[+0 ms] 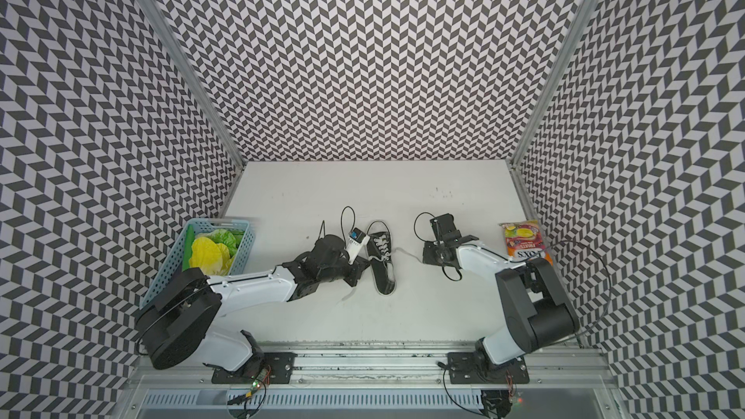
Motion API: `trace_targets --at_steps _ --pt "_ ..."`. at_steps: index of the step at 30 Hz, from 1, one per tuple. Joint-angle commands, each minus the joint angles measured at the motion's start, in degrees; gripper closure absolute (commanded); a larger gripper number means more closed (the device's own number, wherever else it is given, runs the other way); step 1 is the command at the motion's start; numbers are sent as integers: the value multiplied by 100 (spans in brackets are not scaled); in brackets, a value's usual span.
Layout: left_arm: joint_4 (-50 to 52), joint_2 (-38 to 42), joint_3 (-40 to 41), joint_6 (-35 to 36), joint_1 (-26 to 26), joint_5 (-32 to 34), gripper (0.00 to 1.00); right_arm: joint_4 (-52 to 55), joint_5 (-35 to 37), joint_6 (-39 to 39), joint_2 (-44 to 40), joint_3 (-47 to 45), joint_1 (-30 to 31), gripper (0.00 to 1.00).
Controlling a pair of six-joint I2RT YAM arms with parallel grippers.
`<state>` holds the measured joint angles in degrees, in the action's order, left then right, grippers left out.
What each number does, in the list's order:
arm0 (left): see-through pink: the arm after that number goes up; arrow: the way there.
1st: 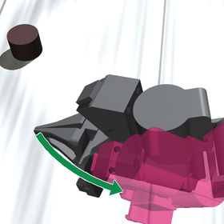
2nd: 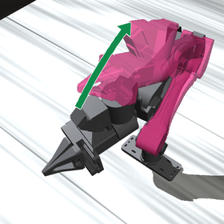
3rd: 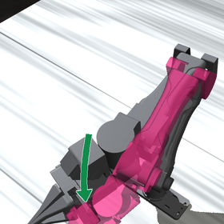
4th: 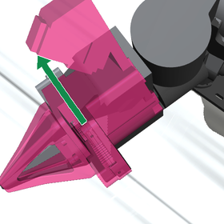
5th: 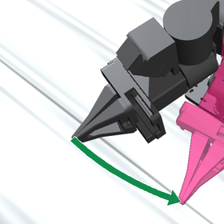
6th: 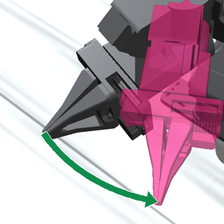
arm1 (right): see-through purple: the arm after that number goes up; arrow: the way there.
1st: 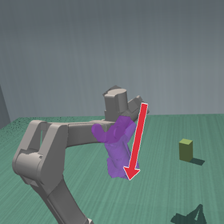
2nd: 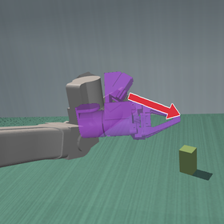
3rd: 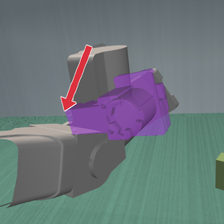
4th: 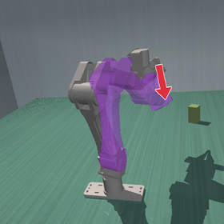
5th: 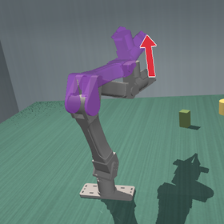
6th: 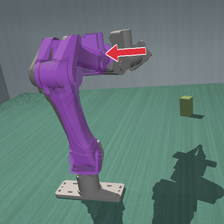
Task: Tie the shoes
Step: Wrap the shoelace around the shoelace.
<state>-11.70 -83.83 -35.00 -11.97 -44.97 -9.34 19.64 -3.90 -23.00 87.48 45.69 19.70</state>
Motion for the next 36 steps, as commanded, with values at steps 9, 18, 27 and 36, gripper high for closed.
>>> trace_targets --at_steps 9,18,27,36 --pt "-771 488 504 -34 -18 141 100 -1414 -3471 -257 26 1691 460 100" --pt "-978 620 771 -7 -27 -40 100 -1619 -3887 -340 999 1434 1144 98" --pt "-1212 432 691 -37 -23 -221 100 -862 -3362 313 799 1611 889 42" --pt "-1614 -111 292 -174 -22 -435 100 -1202 -3741 120 -224 465 631 48"
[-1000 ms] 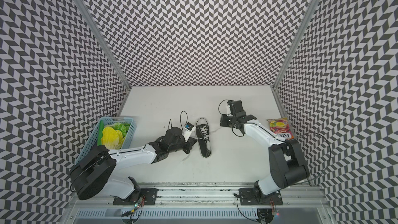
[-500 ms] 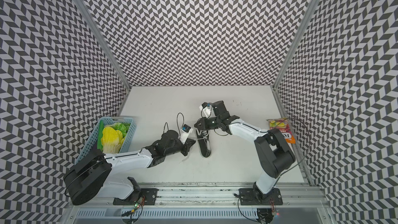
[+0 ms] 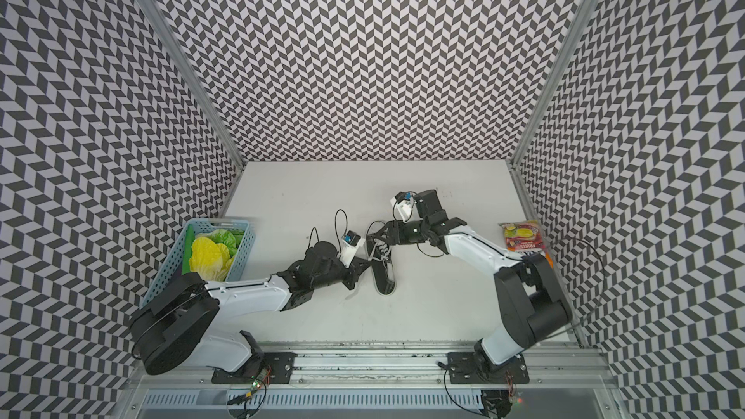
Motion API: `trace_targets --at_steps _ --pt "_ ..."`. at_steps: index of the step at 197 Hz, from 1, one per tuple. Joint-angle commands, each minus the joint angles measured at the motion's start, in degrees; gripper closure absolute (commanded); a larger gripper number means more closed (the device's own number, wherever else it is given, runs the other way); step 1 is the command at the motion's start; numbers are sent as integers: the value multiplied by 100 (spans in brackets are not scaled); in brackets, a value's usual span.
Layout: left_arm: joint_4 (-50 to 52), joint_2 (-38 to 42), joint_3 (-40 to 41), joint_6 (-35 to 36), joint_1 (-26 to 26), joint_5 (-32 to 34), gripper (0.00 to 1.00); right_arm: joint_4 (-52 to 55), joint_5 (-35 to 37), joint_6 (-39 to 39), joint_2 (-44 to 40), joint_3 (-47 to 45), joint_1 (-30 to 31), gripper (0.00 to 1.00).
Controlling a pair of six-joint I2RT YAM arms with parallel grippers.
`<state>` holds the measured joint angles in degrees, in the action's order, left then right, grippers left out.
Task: Tie the shoes
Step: Wrap the shoelace around the shoelace.
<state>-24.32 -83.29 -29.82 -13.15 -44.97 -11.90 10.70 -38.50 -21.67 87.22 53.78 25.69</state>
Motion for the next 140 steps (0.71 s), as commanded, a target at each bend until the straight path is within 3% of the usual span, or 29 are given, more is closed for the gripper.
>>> trace_targets --at_steps 1,36,89,140 --pt "-394 -249 -274 -65 -21 -229 100 -436 -444 -11 -222 -482 33 49" --pt "-434 -563 -432 -1 -21 -390 100 -910 -1005 77 -157 -796 32 51" --pt "-461 -734 -487 18 -25 -563 100 -867 -999 685 317 -605 33 50" --pt "-455 -724 -482 10 -21 -585 100 -692 -1089 996 785 -281 43 58"
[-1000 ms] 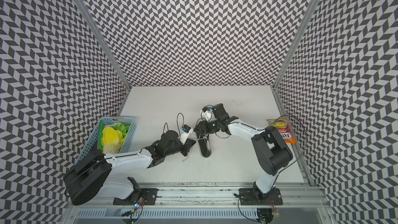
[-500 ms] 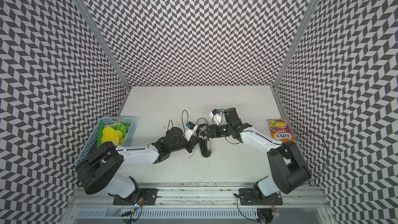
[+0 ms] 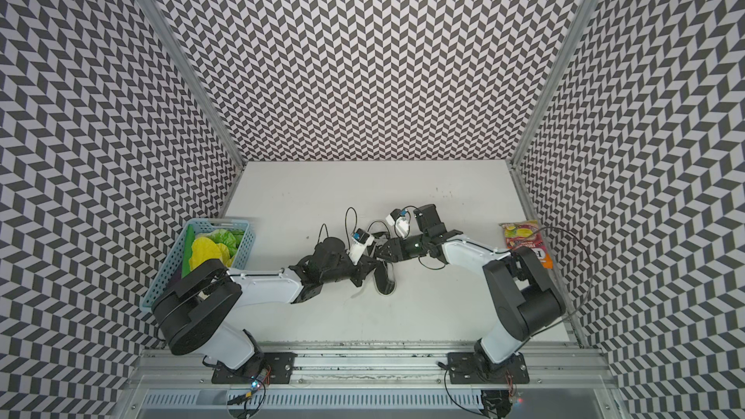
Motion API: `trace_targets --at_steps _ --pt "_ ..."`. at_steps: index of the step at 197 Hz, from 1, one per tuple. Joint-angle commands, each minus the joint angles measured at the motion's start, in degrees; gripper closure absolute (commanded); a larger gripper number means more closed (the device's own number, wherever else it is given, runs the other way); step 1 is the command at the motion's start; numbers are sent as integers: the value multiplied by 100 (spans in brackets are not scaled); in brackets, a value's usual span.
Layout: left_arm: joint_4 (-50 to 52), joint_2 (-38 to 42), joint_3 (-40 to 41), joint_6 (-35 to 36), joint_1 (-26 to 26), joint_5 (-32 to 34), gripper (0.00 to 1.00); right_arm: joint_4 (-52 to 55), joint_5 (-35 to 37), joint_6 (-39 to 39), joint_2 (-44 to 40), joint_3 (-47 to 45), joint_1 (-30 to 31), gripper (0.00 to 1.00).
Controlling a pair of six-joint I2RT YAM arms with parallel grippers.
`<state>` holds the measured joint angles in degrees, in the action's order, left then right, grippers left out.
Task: Tie the shoes
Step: Wrap the shoelace around the shoelace.
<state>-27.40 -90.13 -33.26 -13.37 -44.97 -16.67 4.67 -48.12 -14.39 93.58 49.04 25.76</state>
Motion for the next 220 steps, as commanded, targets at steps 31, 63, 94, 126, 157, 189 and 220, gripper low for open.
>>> trace_targets --at_steps 31,63,94,126,157,189,220 --pt "-151 -22 -134 18 -27 -117 100 -139 -126 279 264 195 35 57" --pt "-152 -31 -146 20 -26 -145 100 -158 -201 353 375 222 39 57" --pt "-131 -32 -139 12 -21 -128 99 -241 -313 349 383 220 35 80" --pt "-11 127 -96 -52 -21 154 68 -514 -243 197 178 91 38 100" --pt "219 509 99 -127 -11 814 47 -580 65 167 -36 -1 26 100" --pt "403 613 233 -209 113 1187 50 -548 170 177 -86 -50 26 100" --pt "698 222 22 -176 155 1221 61 -572 158 141 -68 -104 28 100"
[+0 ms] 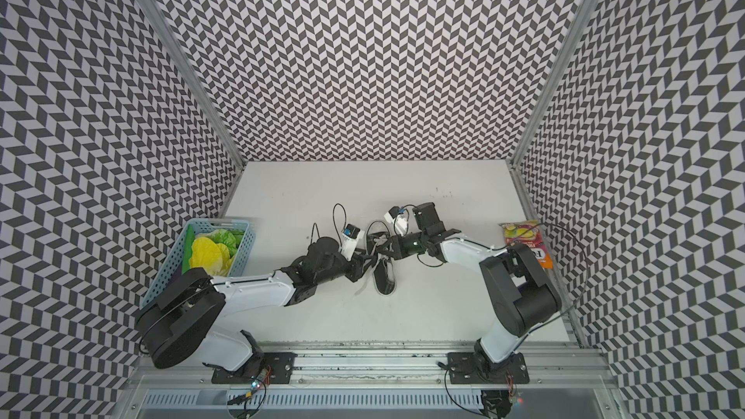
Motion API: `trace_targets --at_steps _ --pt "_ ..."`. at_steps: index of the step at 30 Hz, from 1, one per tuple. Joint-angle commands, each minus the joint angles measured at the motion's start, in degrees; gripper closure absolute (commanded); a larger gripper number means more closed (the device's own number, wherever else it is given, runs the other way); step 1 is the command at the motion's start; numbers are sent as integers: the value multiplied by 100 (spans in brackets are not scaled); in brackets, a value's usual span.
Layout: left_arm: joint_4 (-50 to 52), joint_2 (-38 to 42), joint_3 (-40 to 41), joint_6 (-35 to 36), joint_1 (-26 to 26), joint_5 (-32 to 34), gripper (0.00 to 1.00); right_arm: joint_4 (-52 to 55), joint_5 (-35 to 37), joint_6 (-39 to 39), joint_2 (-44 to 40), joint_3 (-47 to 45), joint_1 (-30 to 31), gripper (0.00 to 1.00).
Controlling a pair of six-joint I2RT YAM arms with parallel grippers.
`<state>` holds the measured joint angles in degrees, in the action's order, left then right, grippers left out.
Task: Tie the shoes
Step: Wrap the shoelace around the shoelace.
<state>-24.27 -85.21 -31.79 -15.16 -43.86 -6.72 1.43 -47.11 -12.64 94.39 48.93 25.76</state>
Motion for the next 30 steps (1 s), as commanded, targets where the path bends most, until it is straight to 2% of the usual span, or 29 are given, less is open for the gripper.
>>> trace_targets --at_steps 1,9,16,24,30 --pt "396 -282 -134 4 44 225 61 -253 55 -31 -144 -93 27 100" --pt "467 -839 -387 -31 46 31 66 -360 85 -133 -175 -185 26 100" --pt "594 -1088 -548 32 73 125 86 -486 88 -230 -184 -283 26 100" --pt "606 -1340 -709 12 159 119 97 -518 119 -272 -184 -287 31 100" --pt "608 -1495 -897 88 306 88 100 -601 179 -339 -184 -305 34 100"
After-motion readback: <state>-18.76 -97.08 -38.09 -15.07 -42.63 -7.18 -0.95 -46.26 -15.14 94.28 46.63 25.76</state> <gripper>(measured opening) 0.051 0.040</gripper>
